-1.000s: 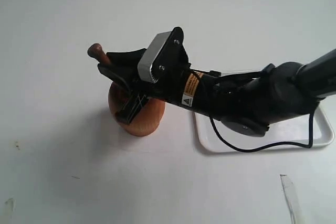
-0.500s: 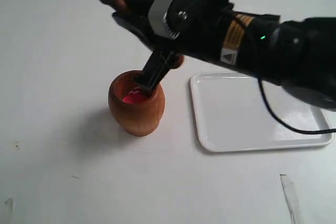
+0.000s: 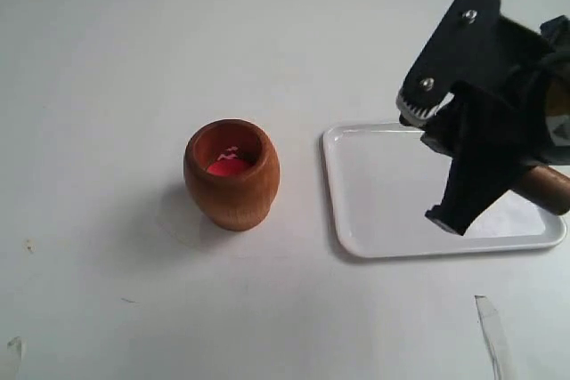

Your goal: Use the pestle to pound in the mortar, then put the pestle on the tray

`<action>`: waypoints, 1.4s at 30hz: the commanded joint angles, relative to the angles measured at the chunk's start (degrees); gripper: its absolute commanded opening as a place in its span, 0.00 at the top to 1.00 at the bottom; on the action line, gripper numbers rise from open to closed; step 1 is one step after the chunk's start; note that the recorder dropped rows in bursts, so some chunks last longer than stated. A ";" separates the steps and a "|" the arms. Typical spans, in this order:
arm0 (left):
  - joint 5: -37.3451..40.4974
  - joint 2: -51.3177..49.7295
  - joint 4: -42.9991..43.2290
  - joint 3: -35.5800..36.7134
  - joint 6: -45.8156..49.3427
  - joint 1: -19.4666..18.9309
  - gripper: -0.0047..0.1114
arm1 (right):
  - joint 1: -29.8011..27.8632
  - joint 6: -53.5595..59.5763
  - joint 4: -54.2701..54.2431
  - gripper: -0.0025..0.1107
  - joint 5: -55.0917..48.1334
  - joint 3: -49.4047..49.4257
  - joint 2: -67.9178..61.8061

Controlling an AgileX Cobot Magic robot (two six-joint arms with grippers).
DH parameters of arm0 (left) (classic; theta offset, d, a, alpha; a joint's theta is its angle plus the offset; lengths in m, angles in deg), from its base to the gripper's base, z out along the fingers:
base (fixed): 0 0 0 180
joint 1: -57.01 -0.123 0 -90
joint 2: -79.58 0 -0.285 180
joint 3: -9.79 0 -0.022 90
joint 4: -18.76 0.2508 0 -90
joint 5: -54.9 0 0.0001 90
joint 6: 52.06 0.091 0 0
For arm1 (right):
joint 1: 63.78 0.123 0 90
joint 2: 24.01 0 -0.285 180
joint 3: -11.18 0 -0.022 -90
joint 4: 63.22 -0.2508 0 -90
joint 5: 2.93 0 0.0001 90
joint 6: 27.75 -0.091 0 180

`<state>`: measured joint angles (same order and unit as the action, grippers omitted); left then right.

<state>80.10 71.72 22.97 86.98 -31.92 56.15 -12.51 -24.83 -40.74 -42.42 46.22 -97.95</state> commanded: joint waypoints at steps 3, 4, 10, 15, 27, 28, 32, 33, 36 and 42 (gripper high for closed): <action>-0.17 0.07 -0.42 0.03 -0.47 0.44 0.96 | -6.59 4.19 -4.81 0.98 -10.73 -4.12 -13.33; -0.17 0.07 -0.42 0.03 -0.47 0.44 0.96 | -8.12 6.03 -7.11 0.98 -13.23 -5.86 -15.84; -0.17 0.07 -0.42 0.03 -0.47 0.44 0.96 | -12.79 33.92 -22.09 0.98 -18.06 -13.65 -26.30; -0.17 0.07 -0.42 0.03 -0.47 0.44 0.96 | -12.79 44.84 -19.64 0.98 -10.69 -13.90 -31.45; -0.17 0.07 -0.42 0.03 -0.47 0.44 0.96 | -12.79 43.34 -18.56 0.56 -4.27 -13.90 -34.68; -0.17 0.07 -0.42 0.03 -0.47 0.44 0.96 | -12.79 42.93 -18.10 0.50 -4.77 -13.90 -34.68; -0.17 0.07 -0.42 0.03 -0.47 0.44 0.96 | -12.79 36.30 -13.00 0.40 -7.01 -13.90 -34.54; -0.17 0.07 -0.42 0.03 -0.47 0.44 0.96 | -12.79 34.50 -11.45 0.42 -7.37 -13.90 -34.06; -0.17 0.07 -0.42 0.03 -0.47 0.44 0.96 | -12.79 24.43 -3.87 0.53 -7.48 -13.90 -31.15; -0.17 0.07 -0.42 0.03 -0.47 0.44 0.96 | -15.33 -15.80 19.70 0.88 -7.93 -13.90 -21.08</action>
<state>80.10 71.72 22.97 86.98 -31.92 56.15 -25.98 -22.82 -30.60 -49.52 32.67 -123.87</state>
